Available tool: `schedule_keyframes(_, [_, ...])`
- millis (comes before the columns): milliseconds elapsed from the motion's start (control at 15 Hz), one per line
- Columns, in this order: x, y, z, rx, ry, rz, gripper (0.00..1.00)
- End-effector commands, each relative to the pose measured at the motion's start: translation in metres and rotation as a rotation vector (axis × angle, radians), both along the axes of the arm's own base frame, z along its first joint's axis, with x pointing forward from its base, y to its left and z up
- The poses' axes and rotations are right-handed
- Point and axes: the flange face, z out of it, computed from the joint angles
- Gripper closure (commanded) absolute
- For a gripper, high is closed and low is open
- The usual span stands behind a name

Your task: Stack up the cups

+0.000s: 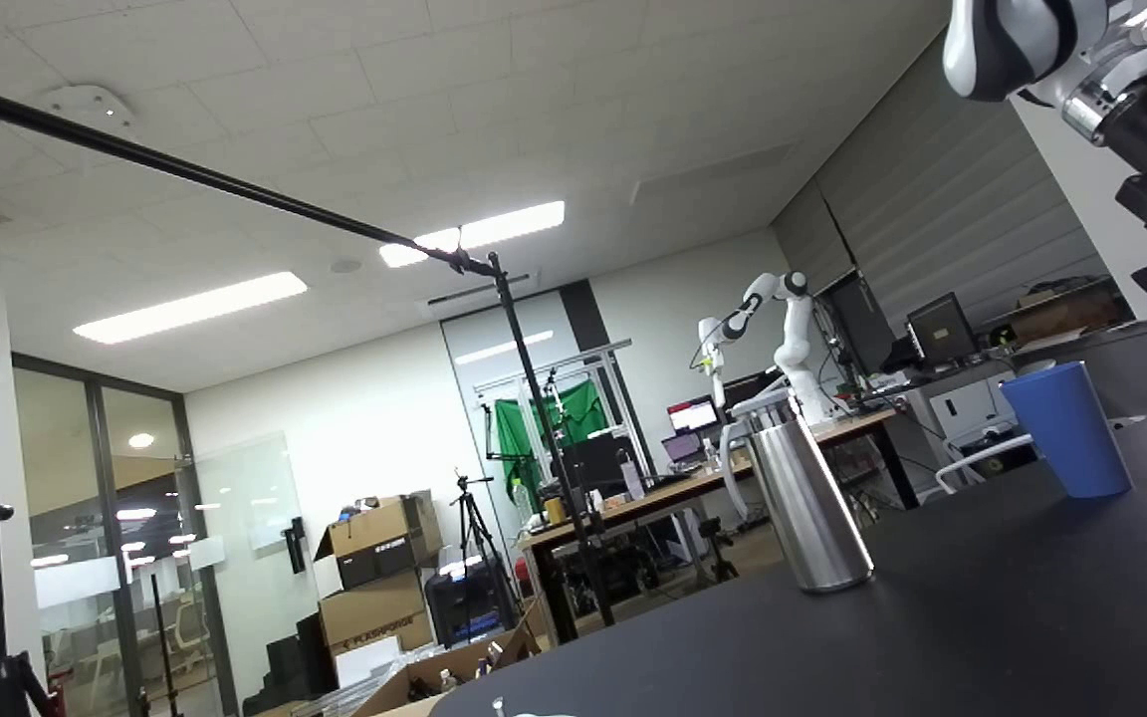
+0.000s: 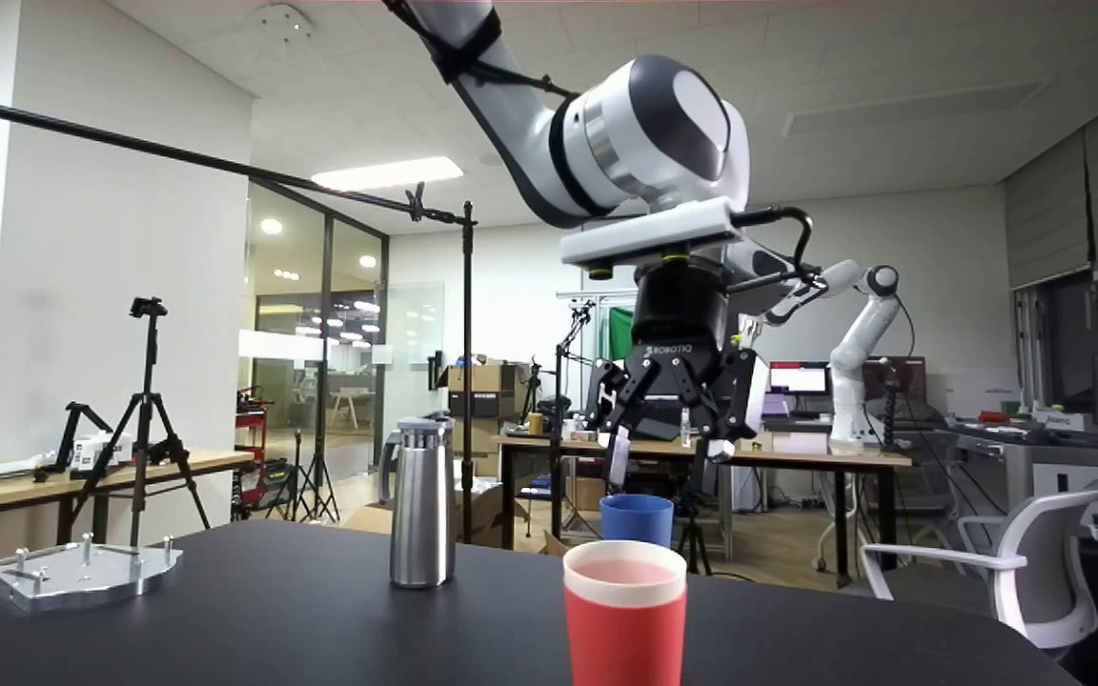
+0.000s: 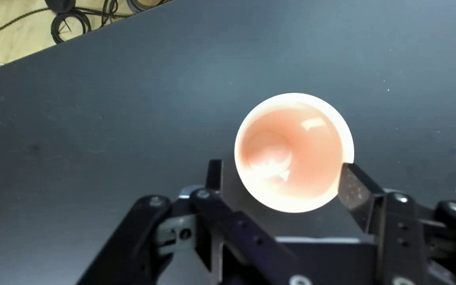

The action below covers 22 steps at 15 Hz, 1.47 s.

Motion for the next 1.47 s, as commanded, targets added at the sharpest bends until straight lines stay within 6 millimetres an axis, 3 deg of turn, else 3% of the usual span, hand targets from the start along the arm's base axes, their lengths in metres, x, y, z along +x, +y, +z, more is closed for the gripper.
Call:
schedule_keyframes(0, [0.017, 0.004, 0.019, -0.01, -0.072, -0.01, 0.0])
schedule_keyframes(400, [0.076, 0.029, 0.031, -0.042, -0.219, 0.052, 0.0])
schedule_keyframes(733, [0.13, 0.038, 0.025, -0.091, -0.299, 0.075, 0.0])
schedule_keyframes(1000, [0.159, 0.032, 0.003, -0.127, -0.301, 0.099, 0.0])
schedule_keyframes(1400, [0.187, 0.032, -0.041, -0.127, -0.281, 0.116, 0.0])
